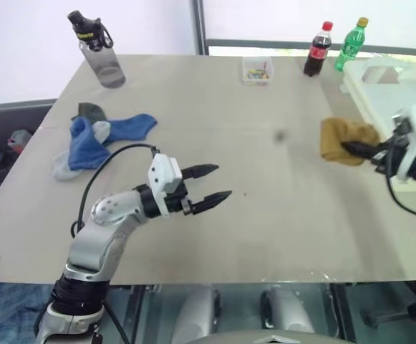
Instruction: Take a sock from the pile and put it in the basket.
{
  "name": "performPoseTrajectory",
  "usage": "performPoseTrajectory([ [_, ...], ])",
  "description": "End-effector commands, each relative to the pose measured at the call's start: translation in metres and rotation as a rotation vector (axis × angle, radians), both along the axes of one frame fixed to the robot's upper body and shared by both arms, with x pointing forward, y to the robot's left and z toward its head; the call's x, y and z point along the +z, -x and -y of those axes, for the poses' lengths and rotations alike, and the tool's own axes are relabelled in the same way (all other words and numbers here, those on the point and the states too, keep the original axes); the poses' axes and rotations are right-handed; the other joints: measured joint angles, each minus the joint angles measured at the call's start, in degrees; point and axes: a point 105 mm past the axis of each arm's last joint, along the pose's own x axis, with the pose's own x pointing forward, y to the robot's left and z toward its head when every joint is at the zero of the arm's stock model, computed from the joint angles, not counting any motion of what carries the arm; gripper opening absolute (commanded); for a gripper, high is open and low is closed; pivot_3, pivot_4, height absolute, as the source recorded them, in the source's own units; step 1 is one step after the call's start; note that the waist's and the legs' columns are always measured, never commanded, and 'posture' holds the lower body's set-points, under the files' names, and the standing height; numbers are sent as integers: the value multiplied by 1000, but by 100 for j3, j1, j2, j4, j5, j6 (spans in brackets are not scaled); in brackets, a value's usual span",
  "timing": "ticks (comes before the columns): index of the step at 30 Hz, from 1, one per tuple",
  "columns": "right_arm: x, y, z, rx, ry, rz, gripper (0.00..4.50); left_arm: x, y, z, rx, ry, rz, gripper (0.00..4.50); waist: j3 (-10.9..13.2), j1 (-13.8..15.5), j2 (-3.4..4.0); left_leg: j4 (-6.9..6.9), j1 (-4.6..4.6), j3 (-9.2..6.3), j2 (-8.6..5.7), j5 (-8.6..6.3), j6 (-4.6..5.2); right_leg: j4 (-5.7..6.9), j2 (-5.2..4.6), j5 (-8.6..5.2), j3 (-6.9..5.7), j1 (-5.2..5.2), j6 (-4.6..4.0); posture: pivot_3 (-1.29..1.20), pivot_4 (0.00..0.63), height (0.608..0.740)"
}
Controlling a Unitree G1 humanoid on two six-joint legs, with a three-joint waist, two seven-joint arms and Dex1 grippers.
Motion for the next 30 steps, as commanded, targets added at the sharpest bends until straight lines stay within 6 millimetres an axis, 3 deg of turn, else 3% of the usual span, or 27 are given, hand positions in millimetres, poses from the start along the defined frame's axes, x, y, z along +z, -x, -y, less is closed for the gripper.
performPoseTrajectory([
  [1, 29, -9, 28, -91, -4, 81, 30, 17, 6, 3, -26, 27, 70, 3524, 0, -11, 0, 0, -4, 6, 0, 0, 0, 1, -1, 0, 3, -5, 0, 0, 150, 740],
  [12, 41, -46, 106, -360, 20, 120, 30, 26, 5, 9, -57, 38, 86, 3524, 7, -52, 10, 1, -7, 30, 0, 1, -2, 6, 0, 1, 20, -18, 1, 0, 150, 740],
  [22, 25, -69, 141, -613, 30, 133, 30, 26, 5, 13, -78, 44, 85, 3524, 8, -53, 12, -2, -8, 46, 3, 15, -26, 3, 3, 1, 33, -23, 1, 0, 150, 740],
  [29, 5, -68, 150, -667, 57, 76, 3311, 24, 6, 12, -72, 37, 79, 3524, 10, -57, 15, -2, -12, 47, 2, 15, -26, -2, 2, 1, 33, -23, 1, 0, 150, 740],
  [30, 4, -67, 152, -679, 65, 69, 3967, 24, 7, 11, -71, 37, 79, 3524, 10, -58, 15, -2, -11, 46, 2, 15, -26, -1, 2, 1, 33, -23, 1, 0, 150, 740],
])
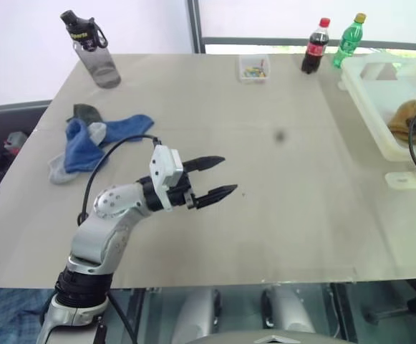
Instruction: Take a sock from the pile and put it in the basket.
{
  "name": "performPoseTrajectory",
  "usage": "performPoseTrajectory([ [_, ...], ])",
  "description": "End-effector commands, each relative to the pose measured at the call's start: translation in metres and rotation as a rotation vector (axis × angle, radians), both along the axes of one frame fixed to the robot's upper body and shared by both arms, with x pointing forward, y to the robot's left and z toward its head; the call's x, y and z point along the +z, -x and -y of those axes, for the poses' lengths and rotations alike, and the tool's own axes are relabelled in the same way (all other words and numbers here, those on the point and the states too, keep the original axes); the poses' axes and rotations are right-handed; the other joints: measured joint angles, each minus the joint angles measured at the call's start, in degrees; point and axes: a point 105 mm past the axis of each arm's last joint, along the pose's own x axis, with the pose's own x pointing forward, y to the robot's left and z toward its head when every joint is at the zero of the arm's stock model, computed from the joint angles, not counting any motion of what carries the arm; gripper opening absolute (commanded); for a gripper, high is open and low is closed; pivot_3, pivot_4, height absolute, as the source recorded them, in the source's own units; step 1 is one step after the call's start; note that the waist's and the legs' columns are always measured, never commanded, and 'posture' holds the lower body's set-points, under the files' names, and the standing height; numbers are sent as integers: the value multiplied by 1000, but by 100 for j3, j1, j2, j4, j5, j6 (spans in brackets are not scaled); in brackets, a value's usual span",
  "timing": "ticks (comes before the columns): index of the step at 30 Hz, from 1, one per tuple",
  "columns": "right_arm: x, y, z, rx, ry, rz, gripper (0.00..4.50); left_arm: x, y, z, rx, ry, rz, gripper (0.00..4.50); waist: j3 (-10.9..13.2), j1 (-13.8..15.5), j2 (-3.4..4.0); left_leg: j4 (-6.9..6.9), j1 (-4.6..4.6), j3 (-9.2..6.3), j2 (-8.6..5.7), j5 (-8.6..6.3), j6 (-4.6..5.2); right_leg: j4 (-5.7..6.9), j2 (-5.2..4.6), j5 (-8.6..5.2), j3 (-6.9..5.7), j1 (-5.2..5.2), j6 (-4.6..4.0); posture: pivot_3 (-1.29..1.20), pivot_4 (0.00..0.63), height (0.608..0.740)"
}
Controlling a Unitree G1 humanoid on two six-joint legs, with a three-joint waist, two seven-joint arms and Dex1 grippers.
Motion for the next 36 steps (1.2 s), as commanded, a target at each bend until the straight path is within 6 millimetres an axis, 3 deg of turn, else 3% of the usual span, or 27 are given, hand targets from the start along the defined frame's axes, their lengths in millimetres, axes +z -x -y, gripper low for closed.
performPoseTrajectory([
  [1, 17, 1, 7, -31, 33, 35, 4293, 8, 6, 2, -20, 6, 37, 3524, 0, -1, 0, 0, 1, 0, 0, 0, 0, 1, 1, 0, -1, 0, 0, 0, 150, 740],
  [13, 24, 11, 16, 9, 168, 20, 4421, 7, 4, 3, -17, 9, 35, 3524, 0, 3, 1, 1, 1, 0, 0, 0, 0, 3, 0, 0, 0, 0, 0, 0, 150, 740],
  [22, 43, 15, 8, 104, 248, 95, 4421, 7, 3, 7, -34, 19, 34, 3524, 1, 0, 3, 4, 4, 0, 0, 0, -1, 9, 1, 0, 1, 0, 0, 0, 150, 740],
  [24, 58, 13, -14, 230, 226, 193, 4421, 8, 1, 8, -36, 17, 34, 3524, 2, 0, 3, 5, 4, 1, 0, 0, 0, 9, 1, 0, 2, 0, 1, 0, 150, 740],
  [27, 61, 16, -47, 416, 211, 256, 4421, 9, -1, 9, -39, 18, 34, 3524, 3, -3, 7, 7, 5, 1, 2, 0, 0, 12, 1, 1, 2, 1, 1, 0, 150, 740],
  [31, 53, 30, -81, 564, 181, 290, 4421, 9, 0, 11, -46, 21, 33, 3524, 3, 22, 7, 14, 3, -7, 7, 0, -1, 17, 3, 1, -3, 3, 1, 0, 150, 740],
  [36, 24, 55, -111, 675, 125, 239, 4421, 9, 1, 12, -45, 31, 31, 3524, 3, 79, 8, 29, -8, -17, 3, -1, 1, 21, -3, 1, -8, 3, 2, 0, 150, 740],
])
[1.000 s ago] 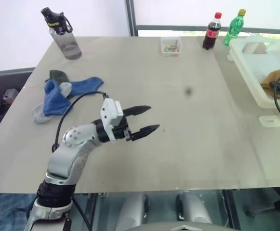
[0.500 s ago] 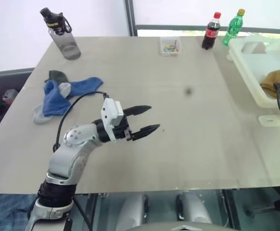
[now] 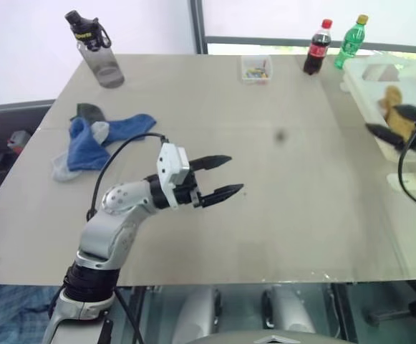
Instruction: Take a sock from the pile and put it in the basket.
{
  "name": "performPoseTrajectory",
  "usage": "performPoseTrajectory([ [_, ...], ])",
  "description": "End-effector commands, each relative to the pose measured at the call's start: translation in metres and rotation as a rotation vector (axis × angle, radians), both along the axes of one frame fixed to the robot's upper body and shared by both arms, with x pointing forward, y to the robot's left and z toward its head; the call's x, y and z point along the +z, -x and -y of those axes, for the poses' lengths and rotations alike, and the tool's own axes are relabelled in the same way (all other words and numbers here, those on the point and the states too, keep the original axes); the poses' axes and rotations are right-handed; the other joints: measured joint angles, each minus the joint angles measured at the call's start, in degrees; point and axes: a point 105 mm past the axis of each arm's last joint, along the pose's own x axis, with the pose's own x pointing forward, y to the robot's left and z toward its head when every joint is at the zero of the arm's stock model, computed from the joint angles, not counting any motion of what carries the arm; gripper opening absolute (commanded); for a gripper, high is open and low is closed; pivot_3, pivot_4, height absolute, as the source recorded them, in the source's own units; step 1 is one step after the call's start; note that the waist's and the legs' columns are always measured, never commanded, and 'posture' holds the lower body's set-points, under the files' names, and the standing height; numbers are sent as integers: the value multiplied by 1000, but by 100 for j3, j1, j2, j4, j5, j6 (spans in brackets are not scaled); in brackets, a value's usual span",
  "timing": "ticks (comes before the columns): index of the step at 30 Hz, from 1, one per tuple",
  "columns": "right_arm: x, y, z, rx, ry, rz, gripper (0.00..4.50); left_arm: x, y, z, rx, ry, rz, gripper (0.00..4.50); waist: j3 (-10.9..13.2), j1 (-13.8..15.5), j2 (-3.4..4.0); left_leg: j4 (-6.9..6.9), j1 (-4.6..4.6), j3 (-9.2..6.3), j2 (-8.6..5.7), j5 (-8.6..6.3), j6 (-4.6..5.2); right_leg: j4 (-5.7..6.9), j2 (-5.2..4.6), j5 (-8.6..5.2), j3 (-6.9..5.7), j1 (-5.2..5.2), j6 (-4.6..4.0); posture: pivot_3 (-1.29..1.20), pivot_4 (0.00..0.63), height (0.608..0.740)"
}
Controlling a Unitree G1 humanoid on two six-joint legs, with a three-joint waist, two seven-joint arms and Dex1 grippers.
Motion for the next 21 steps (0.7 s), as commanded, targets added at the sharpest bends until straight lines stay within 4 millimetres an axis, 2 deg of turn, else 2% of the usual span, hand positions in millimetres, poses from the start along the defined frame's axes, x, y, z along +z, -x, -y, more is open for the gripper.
performPoseTrajectory([
  [1, 14, 16, -8, 31, -12, 36, 4421, 8, 4, 1, -4, 13, 33, 3524, 0, 13, 0, 3, 0, -1, 0, 0, 0, 1, 0, 0, 0, 0, 0, 0, 150, 740],
  [4, 1, 21, -6, -13, 17, 0, 4421, 8, 4, 1, -2, 14, 33, 3524, 0, 14, 0, 12, 4, -1, -1, -2, 3, 8, 2, 0, -2, 3, 1, 0, 150, 740],
  [8, 2, 22, 2, -63, 0, -1, 4421, 8, 5, 2, -2, 19, 31, 3524, 0, -3, 0, 18, 8, -1, -1, -13, 22, 13, 5, 1, -2, 6, 1, 0, 150, 740],
  [12, -4, 38, -16, 50, -8, -44, 4421, 8, 5, 0, 10, 21, 30, 3524, 0, -2, 0, 18, 7, -3, 0, -13, 22, 11, 7, 0, -3, 5, 1, 0, 150, 740],
  [15, -18, 57, -34, 147, 0, -108, 4421, 4, 7, -7, 42, 14, 19, 3524, 0, 3, 0, 18, 2, -6, 1, -14, 24, 5, 6, 0, -4, 6, 1, 0, 150, 740],
  [21, -40, 90, -56, 275, -72, -194, 4421, -7, 19, -25, 132, -10, -21, 3524, 0, -3, 0, 22, 6, -9, 1, -20, 34, 9, 2, 0, -1, 10, 1, 0, 150, 740],
])
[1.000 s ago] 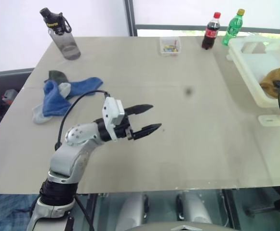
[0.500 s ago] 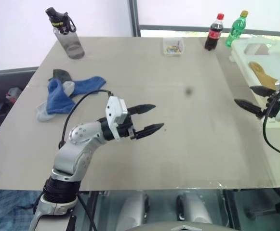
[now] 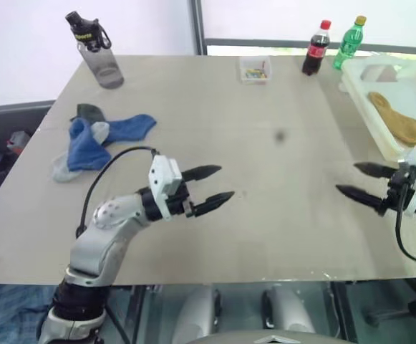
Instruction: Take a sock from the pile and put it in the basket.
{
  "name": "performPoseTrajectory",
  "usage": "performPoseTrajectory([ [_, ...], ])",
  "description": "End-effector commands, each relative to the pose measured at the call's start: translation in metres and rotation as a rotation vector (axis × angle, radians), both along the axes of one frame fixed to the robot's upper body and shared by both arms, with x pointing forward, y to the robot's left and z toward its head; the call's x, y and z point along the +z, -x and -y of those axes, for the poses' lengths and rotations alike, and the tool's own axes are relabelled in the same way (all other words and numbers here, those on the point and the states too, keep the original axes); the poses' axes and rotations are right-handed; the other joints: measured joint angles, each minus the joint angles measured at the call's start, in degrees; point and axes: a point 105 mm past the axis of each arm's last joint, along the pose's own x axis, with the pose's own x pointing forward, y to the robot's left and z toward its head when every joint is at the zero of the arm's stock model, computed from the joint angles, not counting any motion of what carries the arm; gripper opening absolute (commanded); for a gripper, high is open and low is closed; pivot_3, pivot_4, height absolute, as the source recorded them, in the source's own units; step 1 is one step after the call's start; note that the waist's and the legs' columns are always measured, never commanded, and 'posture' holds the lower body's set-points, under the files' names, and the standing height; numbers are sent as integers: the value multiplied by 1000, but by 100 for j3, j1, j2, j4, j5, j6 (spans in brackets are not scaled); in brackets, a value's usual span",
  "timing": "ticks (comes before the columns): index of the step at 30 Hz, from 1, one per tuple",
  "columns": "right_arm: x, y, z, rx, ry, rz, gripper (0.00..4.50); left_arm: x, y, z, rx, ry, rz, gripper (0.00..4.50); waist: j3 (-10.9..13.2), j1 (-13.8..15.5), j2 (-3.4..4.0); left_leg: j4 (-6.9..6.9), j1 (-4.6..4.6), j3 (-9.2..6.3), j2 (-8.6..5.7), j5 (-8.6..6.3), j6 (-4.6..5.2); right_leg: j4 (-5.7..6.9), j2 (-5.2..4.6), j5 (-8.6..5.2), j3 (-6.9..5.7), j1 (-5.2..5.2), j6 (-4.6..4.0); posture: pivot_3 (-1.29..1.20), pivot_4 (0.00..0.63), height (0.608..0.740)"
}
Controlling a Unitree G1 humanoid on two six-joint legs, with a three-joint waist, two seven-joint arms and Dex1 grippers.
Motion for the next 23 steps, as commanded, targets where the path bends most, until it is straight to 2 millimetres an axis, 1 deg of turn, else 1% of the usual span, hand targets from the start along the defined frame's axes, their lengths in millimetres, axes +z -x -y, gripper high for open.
performPoseTrajectory([
  [1, 8, 20, -15, 100, -52, 23, 4421, 12, 11, -7, 30, 5, 48, 3524, 0, 4, 0, 2, 7, -7, 0, 0, 0, 0, 0, 0, 1, 10, 0, 0, 150, 740],
  [5, -7, 42, -30, 196, -90, -35, 4421, 10, 21, -17, 99, 23, 18, 3524, 0, 30, 0, 2, 10, -19, 1, -1, 1, -6, 0, -1, -2, 21, -1, 0, 150, 740],
  [7, -10, 46, -32, 216, -97, -41, 4421, 4, 28, -24, 138, 14, -10, 3524, 0, 33, 0, 3, 13, -18, 1, -2, 2, -8, -1, -1, 0, 25, -1, 0, 150, 740],
  [11, -16, 45, -26, 219, -63, -34, 4421, -11, 42, -40, 226, -24, -70, 3524, 0, 16, 0, 4, 21, -17, 1, -3, 3, -8, -2, -1, 1, 32, -1, 0, 150, 740],
  [13, -17, 42, -23, 213, -57, -19, 4421, -19, 42, -48, 282, -57, -100, 3524, 0, 30, 0, 4, 25, -22, 1, -3, 3, -8, -2, -2, -4, 36, -3, 0, 150, 740],
  [15, -17, 40, -20, 215, -49, -14, 4421, -25, 43, -55, 321, -118, -91, 3524, 0, 73, 0, 4, 27, -25, 1, -3, 3, -8, -1, -2, -7, 39, -3, 0, 150, 740],
  [18, -18, 38, -17, 221, -34, -8, 4421, -27, 42, -60, 348, -147, -77, 3524, 0, 93, -1, 6, 27, -24, -2, -3, 3, -8, -1, -2, -8, 41, -3, 0, 150, 740],
  [23, -16, 34, -15, 221, -31, 12, 4421, -27, 42, -61, 331, -165, -78, 3524, 0, 86, 0, 6, 26, -24, -1, -3, 3, -9, -1, -2, -9, 40, -3, 0, 150, 740],
])
